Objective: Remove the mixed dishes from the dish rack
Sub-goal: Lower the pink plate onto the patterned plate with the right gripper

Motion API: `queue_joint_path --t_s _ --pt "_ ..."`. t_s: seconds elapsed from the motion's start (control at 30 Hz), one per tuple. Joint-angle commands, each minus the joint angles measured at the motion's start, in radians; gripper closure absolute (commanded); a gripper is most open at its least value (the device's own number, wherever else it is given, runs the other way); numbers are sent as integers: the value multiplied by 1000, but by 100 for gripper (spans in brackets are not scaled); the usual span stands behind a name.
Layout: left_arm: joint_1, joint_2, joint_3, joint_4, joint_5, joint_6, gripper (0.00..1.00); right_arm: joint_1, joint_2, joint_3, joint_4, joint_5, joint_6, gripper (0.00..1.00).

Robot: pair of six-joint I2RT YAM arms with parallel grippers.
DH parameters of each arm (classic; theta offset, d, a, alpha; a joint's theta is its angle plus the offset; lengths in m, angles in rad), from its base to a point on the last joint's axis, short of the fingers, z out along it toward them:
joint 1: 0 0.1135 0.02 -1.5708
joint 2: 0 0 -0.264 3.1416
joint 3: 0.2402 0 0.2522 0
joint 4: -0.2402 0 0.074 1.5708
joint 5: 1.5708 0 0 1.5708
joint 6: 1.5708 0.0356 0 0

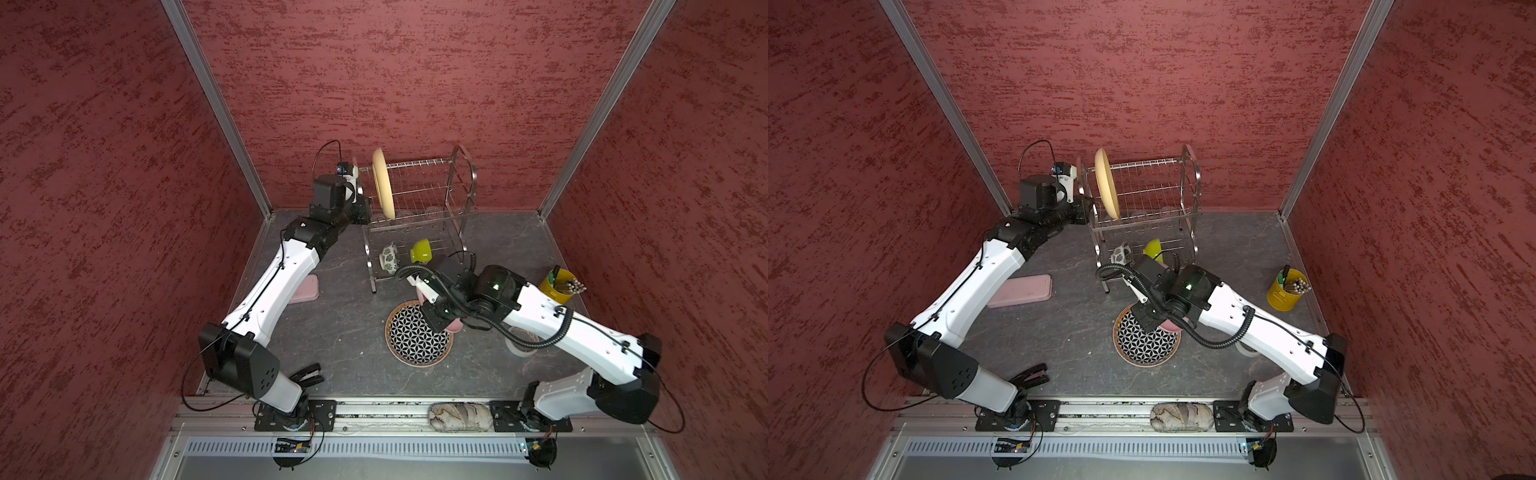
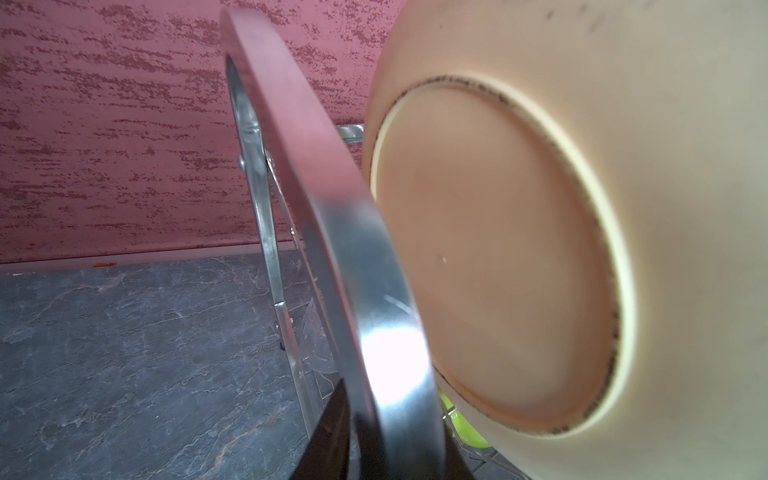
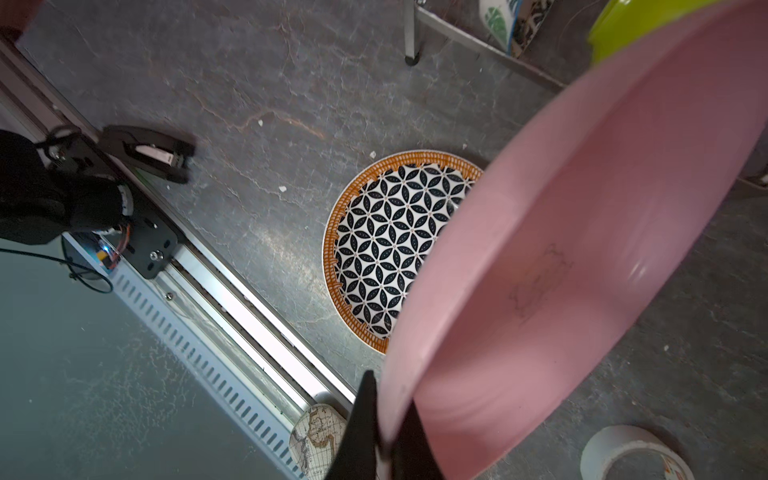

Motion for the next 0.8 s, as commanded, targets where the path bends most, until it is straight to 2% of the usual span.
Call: queue_joint_path --t_s 0.0,0.37,0.77 --pt "-5 23 22 -9 63 -91 76 23 35 34 -51 51 11 100" --pt "-9 20 23 -14 64 -93 76 76 190 52 -69 39 -36 100" --pt "-12 18 13 -14 65 -93 76 108 337 82 -77 -29 -78 100"
